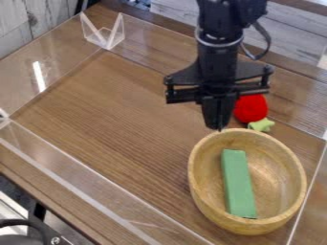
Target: Remove the green block from the brown bowl and put it on the table
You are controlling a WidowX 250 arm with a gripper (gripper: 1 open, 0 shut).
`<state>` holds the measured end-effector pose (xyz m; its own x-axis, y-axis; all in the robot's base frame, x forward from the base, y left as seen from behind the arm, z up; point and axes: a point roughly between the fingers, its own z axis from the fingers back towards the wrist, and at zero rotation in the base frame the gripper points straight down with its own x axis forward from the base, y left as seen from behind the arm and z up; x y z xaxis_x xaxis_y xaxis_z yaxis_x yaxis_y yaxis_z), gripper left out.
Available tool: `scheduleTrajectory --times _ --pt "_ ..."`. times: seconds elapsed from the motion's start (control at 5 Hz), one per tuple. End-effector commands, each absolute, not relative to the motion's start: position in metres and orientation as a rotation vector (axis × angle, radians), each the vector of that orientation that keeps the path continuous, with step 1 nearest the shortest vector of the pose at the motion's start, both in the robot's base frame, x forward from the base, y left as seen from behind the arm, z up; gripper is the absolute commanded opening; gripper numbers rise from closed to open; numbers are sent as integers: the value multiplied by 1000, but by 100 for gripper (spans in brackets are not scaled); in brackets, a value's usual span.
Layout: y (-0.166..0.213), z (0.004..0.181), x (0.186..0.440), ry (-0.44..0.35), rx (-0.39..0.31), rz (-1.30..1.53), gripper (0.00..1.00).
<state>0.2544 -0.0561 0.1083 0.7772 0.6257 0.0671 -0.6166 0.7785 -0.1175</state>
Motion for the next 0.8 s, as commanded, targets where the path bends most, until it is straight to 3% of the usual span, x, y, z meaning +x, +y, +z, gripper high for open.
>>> scheduleTrajectory --times 0.0,0.2,0.4,0.6 --pt "-52 124 261 -146 -109 689 0" --pt "-69 120 262 -134 -104 735 100" --pt "-86 115 262 -120 -95 772 100" --pt "-107 104 257 -97 -93 810 0"
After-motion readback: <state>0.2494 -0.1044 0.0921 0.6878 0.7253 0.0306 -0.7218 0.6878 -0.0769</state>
